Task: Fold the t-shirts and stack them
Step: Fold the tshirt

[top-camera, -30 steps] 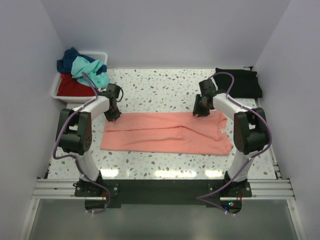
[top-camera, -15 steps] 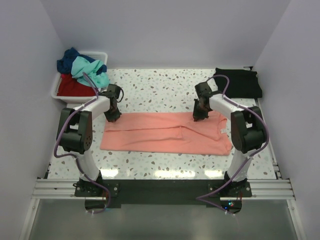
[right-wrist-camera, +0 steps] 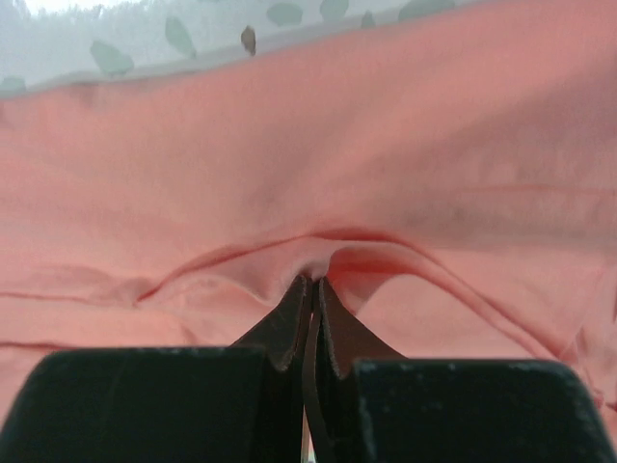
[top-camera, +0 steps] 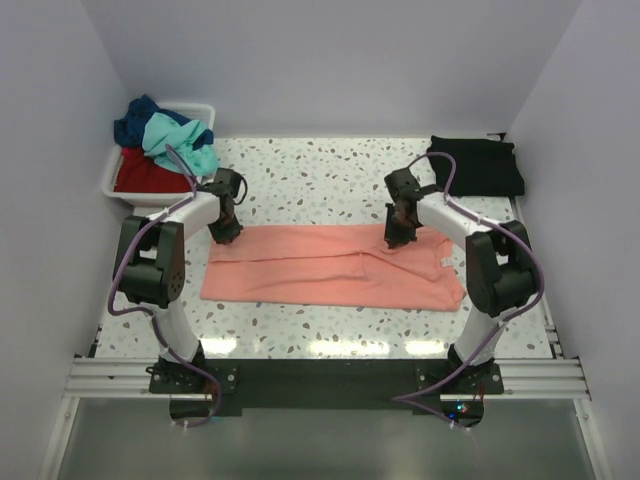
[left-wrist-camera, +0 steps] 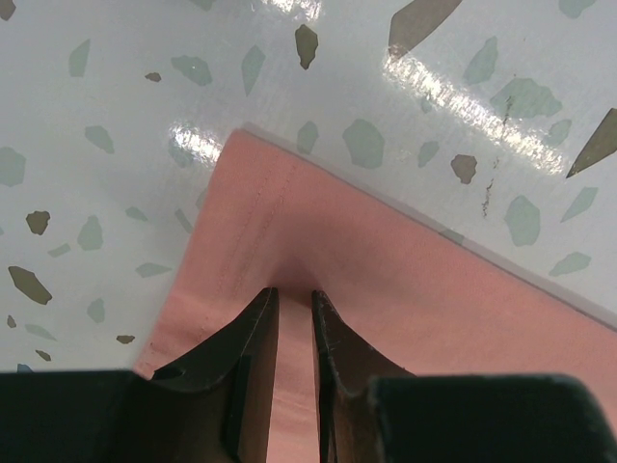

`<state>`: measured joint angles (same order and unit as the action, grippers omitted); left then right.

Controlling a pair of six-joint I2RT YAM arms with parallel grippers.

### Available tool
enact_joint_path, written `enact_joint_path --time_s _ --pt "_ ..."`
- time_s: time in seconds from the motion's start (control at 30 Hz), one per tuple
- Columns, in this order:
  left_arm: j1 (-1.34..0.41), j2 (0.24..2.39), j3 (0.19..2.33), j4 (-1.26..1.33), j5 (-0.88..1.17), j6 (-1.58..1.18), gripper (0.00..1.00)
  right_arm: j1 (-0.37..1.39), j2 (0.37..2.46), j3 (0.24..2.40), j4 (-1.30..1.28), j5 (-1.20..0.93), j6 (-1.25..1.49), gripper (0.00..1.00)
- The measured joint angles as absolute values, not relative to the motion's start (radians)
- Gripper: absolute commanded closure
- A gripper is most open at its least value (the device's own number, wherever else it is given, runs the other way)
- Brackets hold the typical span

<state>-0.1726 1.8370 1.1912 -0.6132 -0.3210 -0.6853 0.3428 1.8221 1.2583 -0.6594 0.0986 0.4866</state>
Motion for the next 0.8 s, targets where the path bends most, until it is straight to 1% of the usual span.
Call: enact_joint_path --time_s 0.33,0.67,0.77,0.8 --pt "-0.173 1.837 1.171 -0.597 -0.321 -0.683 0.75 0.442 1.632 1.129 -0.727 0.075 0.524 1.0" --pt "-0.173 1.837 1.17 -0.592 -0.321 -0.668 0.76 0.521 1.602 1.04 -0.748 0.008 0.579 1.0" --pt "-0.173 1.837 1.17 -0.592 -0.322 -0.668 0.76 0.548 1.581 1.015 -0.749 -0.025 0.599 0.93" --pt "-0.173 1.837 1.17 -0.592 -0.323 -0.667 0.76 0.556 1.574 1.009 -0.749 -0.032 0.604 0.87"
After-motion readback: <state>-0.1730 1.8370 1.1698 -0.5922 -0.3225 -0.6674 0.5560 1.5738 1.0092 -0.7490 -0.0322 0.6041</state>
